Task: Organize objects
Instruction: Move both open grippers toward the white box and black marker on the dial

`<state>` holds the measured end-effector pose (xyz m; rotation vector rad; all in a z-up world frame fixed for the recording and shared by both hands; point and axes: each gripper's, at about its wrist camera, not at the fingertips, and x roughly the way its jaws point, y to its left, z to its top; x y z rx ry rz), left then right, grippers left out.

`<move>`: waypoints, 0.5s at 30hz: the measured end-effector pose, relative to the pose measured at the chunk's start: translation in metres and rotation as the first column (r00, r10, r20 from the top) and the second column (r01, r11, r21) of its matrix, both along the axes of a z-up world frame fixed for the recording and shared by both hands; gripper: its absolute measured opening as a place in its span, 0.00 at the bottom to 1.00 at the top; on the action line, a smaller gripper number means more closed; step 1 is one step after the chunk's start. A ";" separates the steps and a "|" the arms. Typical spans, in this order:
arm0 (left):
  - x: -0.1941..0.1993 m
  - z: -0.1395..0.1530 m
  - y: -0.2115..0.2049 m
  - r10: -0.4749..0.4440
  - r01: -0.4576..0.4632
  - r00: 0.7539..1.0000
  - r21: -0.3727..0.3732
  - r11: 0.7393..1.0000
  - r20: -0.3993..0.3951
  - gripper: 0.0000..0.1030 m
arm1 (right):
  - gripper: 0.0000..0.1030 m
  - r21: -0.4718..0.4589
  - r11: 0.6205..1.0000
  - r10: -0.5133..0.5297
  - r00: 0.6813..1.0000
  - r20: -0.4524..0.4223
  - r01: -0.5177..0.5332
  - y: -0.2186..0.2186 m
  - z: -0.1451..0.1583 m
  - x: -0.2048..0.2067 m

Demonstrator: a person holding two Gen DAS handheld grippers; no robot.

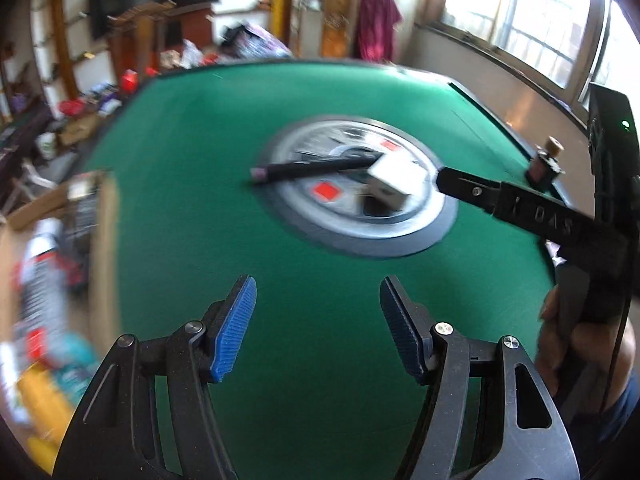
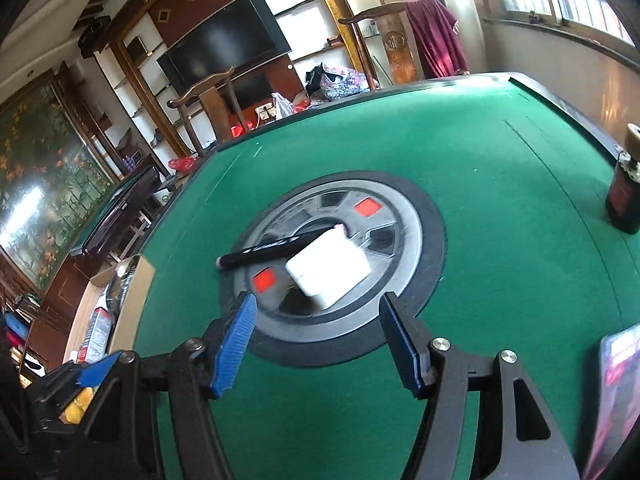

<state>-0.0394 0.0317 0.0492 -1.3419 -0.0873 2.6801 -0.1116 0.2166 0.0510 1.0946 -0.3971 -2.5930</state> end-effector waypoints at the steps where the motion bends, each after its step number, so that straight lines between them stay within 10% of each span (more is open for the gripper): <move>1: -0.008 -0.004 0.001 0.012 -0.012 1.000 0.013 1.000 0.014 0.63 | 0.62 0.005 1.000 -0.001 1.000 -0.010 0.001 0.003 -0.001 -0.004; 15: -0.025 -0.025 -0.021 0.123 -0.124 0.992 -0.036 0.992 -0.033 0.63 | 0.74 0.316 0.925 0.235 0.971 -0.043 -0.210 -0.055 -0.021 -0.043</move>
